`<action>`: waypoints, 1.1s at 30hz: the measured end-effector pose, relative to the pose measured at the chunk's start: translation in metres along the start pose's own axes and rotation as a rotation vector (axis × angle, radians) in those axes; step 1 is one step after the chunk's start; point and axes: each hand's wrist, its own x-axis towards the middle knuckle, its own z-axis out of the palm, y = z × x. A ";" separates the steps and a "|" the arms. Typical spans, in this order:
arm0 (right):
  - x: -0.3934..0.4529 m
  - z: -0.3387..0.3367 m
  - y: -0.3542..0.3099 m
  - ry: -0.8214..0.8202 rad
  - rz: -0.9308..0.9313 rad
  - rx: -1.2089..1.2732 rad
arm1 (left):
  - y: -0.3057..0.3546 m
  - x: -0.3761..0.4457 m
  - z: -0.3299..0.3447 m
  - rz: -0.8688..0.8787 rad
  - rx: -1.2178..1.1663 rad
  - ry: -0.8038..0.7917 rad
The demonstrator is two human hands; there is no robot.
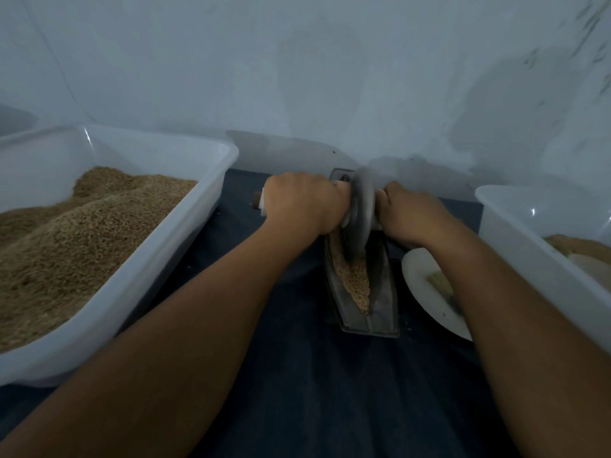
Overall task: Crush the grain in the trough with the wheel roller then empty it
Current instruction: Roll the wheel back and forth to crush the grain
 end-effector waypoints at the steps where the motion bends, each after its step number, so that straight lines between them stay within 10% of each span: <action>1: 0.003 0.000 0.000 -0.002 0.004 0.004 | 0.000 0.002 0.000 -0.017 0.005 -0.022; 33: 0.023 0.002 0.002 0.008 -0.005 -0.105 | 0.002 0.015 0.002 0.034 0.029 -0.027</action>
